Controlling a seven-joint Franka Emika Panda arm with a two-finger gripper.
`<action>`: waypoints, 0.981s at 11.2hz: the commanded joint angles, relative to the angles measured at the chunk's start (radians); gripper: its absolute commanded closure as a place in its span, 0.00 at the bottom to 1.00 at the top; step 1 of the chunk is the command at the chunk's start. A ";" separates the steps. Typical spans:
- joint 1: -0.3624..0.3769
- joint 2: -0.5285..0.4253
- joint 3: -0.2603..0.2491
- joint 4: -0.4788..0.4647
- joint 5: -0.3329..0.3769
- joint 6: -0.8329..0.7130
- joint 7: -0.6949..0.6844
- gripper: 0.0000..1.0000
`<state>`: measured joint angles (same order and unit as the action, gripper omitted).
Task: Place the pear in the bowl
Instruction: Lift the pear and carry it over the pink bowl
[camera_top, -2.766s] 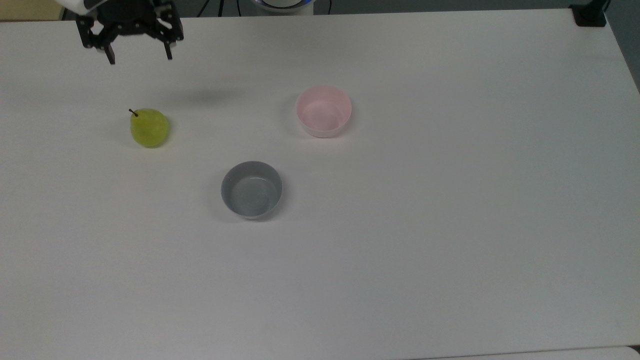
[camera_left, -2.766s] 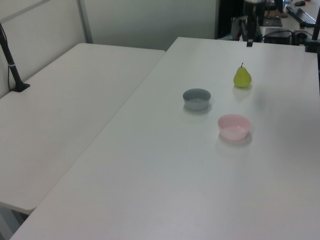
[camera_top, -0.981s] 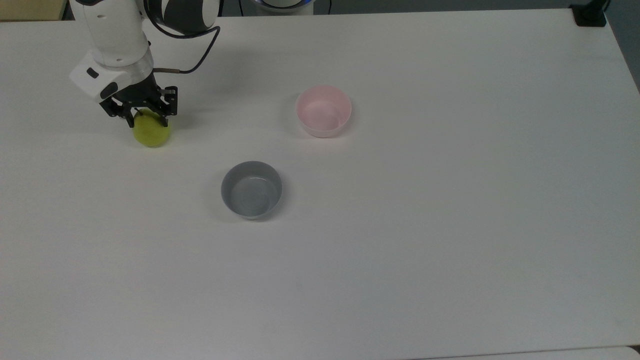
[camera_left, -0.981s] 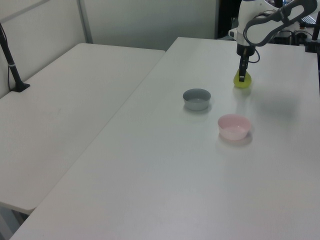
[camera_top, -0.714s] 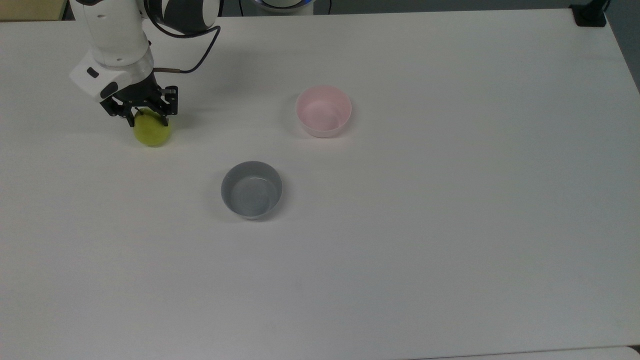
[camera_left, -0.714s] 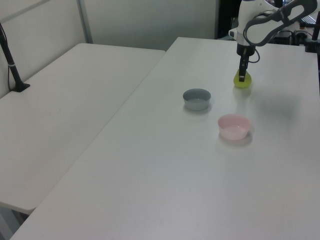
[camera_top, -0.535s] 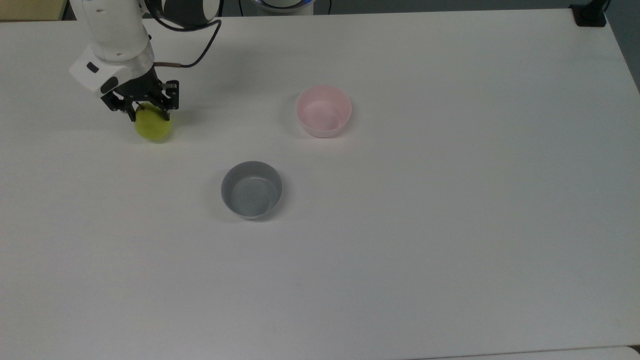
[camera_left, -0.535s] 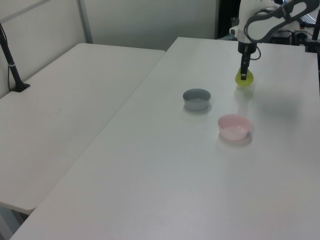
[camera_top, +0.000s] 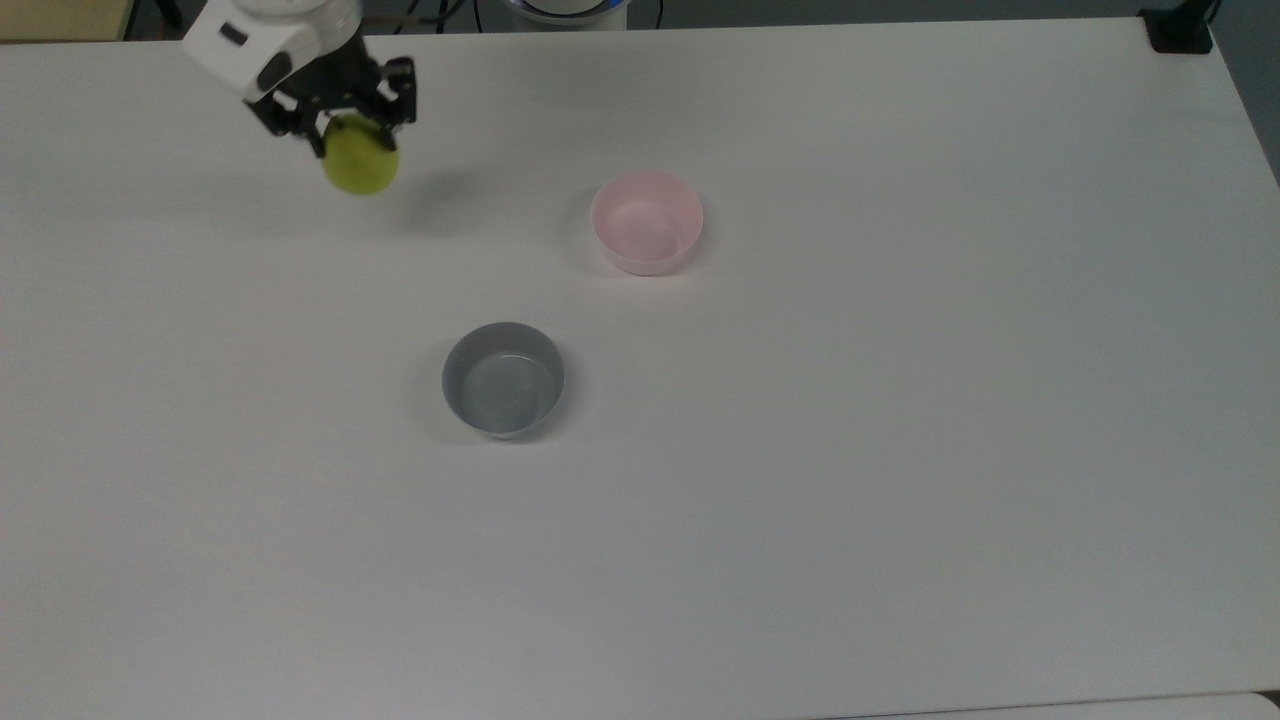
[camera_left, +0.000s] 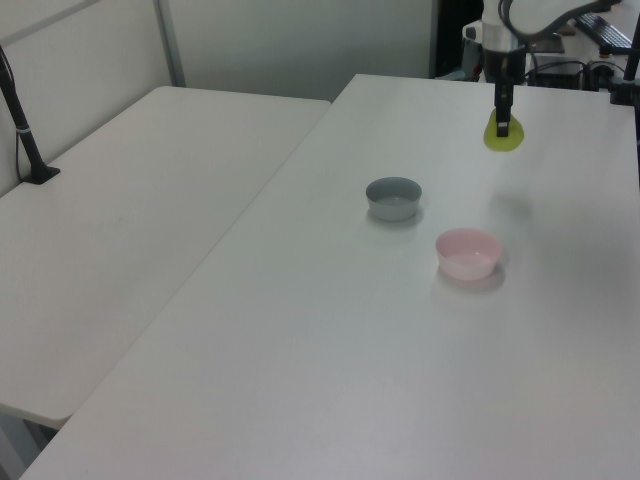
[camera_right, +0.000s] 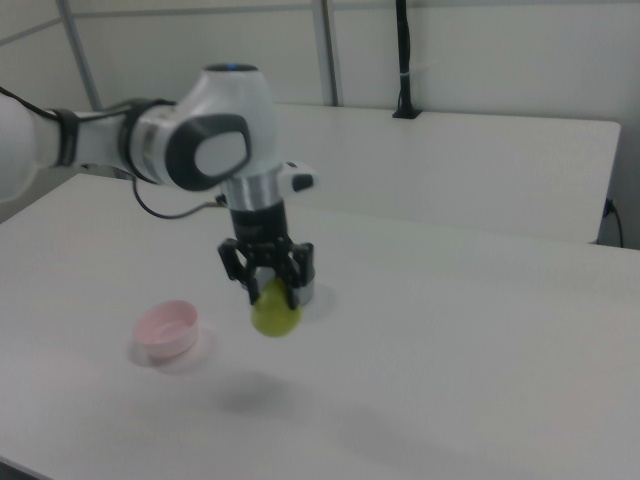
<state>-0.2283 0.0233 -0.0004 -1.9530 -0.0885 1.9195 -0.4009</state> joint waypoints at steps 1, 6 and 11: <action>0.007 -0.112 0.110 0.003 0.065 -0.140 0.104 1.00; 0.036 -0.126 0.284 -0.061 0.170 -0.075 0.329 1.00; 0.076 -0.034 0.336 -0.178 0.170 0.237 0.412 1.00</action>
<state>-0.1812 -0.0594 0.3401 -2.0992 0.0666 2.0514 -0.0195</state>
